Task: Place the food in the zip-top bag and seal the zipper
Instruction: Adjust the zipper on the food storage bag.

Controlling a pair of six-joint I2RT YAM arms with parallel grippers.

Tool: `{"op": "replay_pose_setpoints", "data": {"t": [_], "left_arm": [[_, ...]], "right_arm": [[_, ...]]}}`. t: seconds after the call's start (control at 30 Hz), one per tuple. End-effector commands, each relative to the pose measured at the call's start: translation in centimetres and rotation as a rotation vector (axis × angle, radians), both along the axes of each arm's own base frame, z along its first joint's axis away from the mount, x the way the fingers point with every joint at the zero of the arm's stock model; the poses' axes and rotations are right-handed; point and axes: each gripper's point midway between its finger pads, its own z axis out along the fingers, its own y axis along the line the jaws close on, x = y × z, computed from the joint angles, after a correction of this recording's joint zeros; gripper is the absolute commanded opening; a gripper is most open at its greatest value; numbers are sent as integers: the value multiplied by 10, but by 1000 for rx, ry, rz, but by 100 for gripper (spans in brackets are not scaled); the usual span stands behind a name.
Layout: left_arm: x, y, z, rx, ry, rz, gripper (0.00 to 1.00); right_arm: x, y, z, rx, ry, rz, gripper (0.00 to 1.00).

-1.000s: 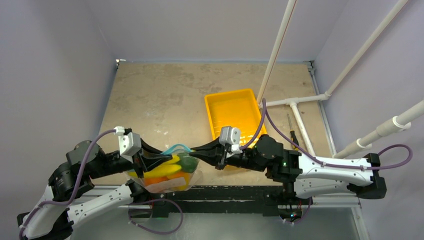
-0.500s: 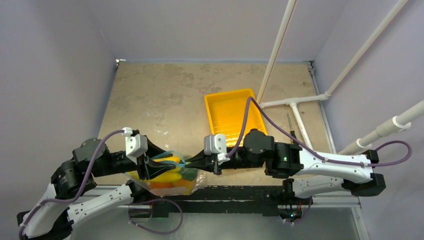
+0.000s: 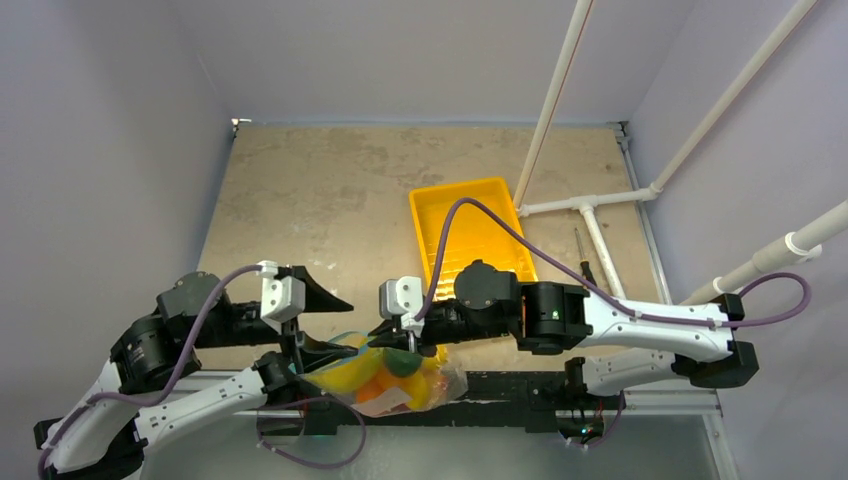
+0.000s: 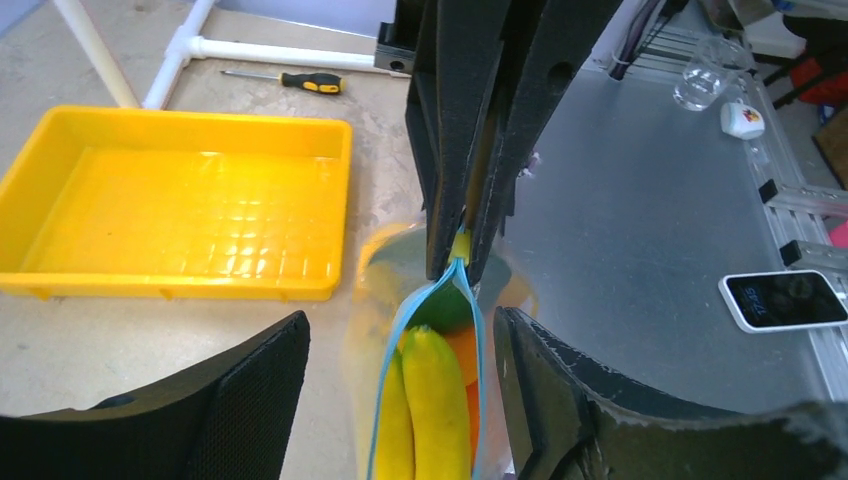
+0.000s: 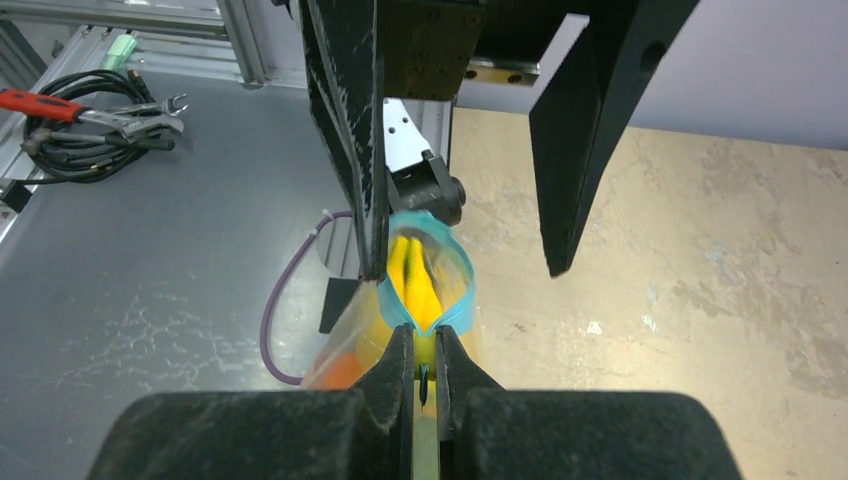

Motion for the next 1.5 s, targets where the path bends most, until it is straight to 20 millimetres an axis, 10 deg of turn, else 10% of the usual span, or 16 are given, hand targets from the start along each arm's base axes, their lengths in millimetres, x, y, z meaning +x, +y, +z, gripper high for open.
{"op": "replay_pose_setpoints", "data": {"t": [0.0, 0.4, 0.97, 1.47], "left_arm": [[-10, -16, 1, 1, -36, -127, 67], [-18, -28, -6, 18, -7, -219, 78], [20, -30, -24, 71, 63, 6, 79], [28, -27, -23, 61, 62, 69, 76]], "right_arm": [[-6, 2, 48, 112, 8, 17, 0], [2, 9, 57, 127, -9, -26, 0], [27, 7, 61, 128, 100, -229, 0], [23, -7, 101, 249, 132, -215, 0]]}}
